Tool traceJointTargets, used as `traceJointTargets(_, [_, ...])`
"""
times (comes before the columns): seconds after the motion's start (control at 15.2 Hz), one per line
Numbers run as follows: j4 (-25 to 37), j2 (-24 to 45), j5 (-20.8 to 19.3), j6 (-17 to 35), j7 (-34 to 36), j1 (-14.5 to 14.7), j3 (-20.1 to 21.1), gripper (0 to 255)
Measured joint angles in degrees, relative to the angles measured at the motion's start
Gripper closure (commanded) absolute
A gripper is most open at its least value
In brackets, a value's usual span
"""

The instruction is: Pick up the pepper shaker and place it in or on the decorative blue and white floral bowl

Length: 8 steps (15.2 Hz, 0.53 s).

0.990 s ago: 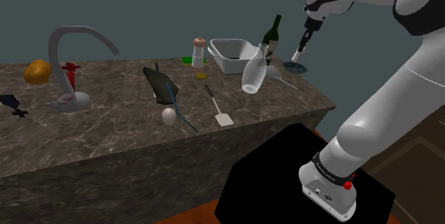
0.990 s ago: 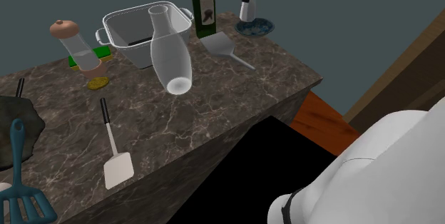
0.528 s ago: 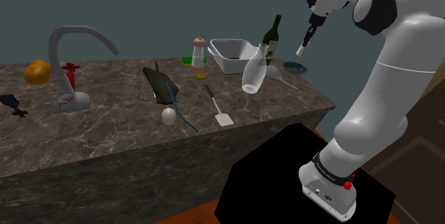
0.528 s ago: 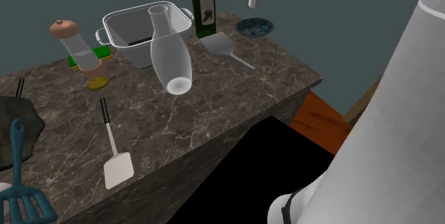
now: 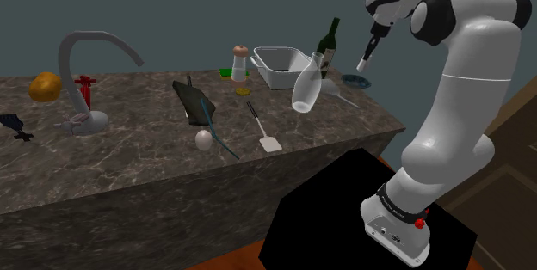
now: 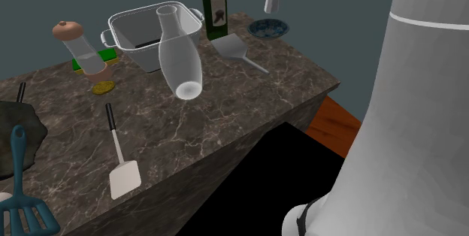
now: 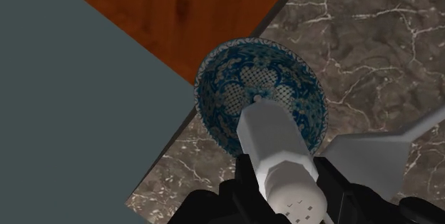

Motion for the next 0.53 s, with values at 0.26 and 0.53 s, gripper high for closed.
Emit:
traceJointTargets(0.26, [-2.2, 0.6, 0.5, 2.7, -0.3, 0.0, 0.2, 255])
traceJointTargets(0.53, [-3.9, 1.7, 1.2, 5.4, -0.8, -0.2, 0.6, 255])
